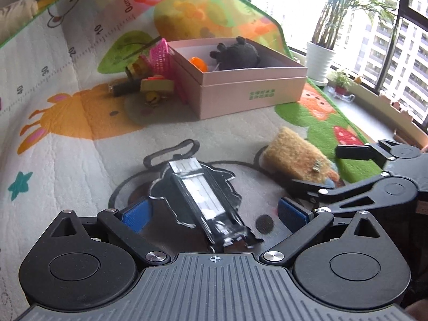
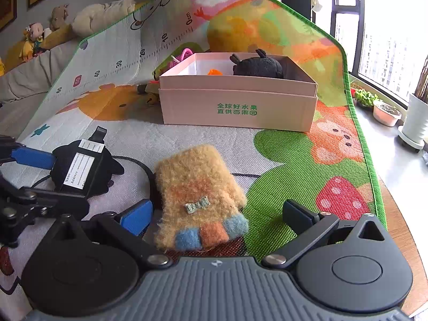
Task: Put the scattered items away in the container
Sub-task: 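Carry the phone holder and plush mitten toward the pink box with both tools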
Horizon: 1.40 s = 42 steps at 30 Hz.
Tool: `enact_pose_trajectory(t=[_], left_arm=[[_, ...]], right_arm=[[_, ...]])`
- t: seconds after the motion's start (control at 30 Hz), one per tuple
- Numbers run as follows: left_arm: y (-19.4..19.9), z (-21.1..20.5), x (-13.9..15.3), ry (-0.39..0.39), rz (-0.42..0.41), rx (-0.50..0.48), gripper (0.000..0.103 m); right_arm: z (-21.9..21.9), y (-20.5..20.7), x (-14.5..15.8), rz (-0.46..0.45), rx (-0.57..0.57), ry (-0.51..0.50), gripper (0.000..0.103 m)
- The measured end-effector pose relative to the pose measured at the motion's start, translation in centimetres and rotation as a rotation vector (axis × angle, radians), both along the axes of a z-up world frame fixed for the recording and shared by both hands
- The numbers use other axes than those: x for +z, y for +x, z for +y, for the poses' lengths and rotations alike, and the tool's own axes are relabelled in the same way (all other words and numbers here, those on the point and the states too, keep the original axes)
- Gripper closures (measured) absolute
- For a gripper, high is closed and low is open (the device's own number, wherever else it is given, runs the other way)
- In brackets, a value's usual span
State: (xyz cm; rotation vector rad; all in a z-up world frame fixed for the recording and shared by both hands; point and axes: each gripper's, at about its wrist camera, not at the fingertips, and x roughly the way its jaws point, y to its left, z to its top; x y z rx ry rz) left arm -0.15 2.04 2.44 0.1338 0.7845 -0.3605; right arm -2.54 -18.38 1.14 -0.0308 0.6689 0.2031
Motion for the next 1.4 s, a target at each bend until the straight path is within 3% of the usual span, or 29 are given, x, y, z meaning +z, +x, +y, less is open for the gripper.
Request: enact_pose_trajectory(t=[0.27, 0.4, 0.57, 0.63, 0.8, 0.9, 0.97, 1.1, 1.23, 1.4], left_arm=[[0.1, 4.1, -0.4, 0.041, -0.003, 0.049, 0.001], [-0.2, 5.8, -0.1, 0.076, -0.025, 0.068, 0.000], [-0.2, 7.1, 0.1, 0.110, -0.046, 0.104, 0.000], [-0.4, 7.4, 0.3, 0.092, -0.043, 0.115, 0.000], [-1.6, 7.5, 1.2, -0.041, 0.017, 0.143, 0.000], [-2.4, 6.5, 1.6, -0.113, 0.030, 0.127, 0.000], [-2.3, 5.7, 1.5, -0.121, 0.039, 0.096, 0.000], [-0.7, 3.9, 0.4, -0.061, 0.075, 0.102, 0.000], [1.1, 2.6, -0.2, -0.039, 0.054, 0.077, 0.000], [3.1, 1.1, -0.8, 0.005, 0.024, 0.014, 0.000]], right_arm=[[0.2, 0.0, 0.1, 0.001, -0.005, -0.010, 0.000], [1.1, -0.2, 1.0, -0.015, 0.065, -0.059, 0.001], [2.0, 1.2, 2.1, -0.013, 0.135, -0.077, 0.015], [2.0, 2.1, 1.8, 0.032, 0.139, -0.068, 0.043], [1.6, 1.9, 1.7, 0.027, 0.140, -0.057, 0.049], [1.7, 1.4, 1.8, 0.019, 0.164, -0.056, 0.050], [2.1, 1.2, 2.0, 0.006, 0.198, -0.070, 0.050], [2.2, 1.3, 2.4, -0.024, 0.189, -0.086, 0.046], [1.1, 1.4, 2.6, -0.018, 0.156, -0.034, 0.039], [1.2, 1.4, 2.2, -0.013, 0.155, -0.047, 0.036]])
